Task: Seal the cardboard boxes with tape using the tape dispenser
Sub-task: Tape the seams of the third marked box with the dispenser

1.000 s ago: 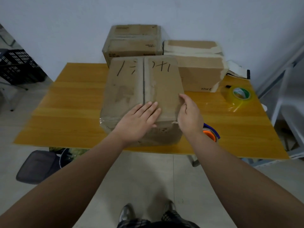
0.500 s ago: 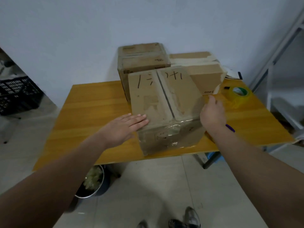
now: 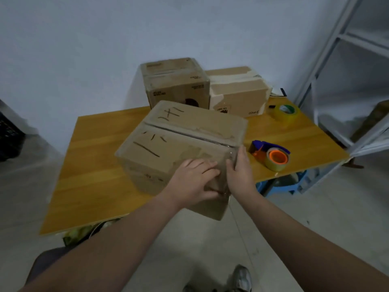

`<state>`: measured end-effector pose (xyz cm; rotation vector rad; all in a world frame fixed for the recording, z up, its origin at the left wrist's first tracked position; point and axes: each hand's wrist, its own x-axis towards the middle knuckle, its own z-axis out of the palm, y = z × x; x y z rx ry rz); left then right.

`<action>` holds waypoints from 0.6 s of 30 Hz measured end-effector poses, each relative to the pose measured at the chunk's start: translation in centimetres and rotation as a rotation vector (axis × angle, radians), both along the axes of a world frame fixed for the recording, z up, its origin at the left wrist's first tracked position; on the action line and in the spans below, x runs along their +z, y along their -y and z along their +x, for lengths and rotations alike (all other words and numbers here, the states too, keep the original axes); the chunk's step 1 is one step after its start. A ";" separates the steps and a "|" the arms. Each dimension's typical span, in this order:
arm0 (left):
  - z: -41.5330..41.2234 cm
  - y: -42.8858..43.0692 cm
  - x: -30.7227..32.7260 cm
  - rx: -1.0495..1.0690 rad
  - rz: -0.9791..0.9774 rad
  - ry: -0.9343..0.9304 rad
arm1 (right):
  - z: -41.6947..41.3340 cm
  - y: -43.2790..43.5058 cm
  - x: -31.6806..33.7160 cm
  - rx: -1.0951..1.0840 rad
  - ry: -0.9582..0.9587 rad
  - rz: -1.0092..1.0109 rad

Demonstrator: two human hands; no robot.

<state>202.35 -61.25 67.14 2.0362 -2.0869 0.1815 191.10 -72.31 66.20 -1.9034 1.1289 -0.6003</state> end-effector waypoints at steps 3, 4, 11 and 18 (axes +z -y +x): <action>-0.9 1.5 0.2 0.173 0.041 -0.088 | 0.0 -0.6 -0.1 0.045 -0.038 0.002; -0.9 2.0 0.2 0.186 0.056 -0.084 | 0.2 -0.8 -0.2 0.040 -0.034 0.004; 7.0 -2.9 -0.2 0.456 0.240 0.025 | -0.2 1.7 -0.5 0.008 -0.028 -0.134; 10.9 -9.2 -0.8 0.808 0.246 -0.298 | 2.1 4.0 0.2 0.126 -0.206 -0.236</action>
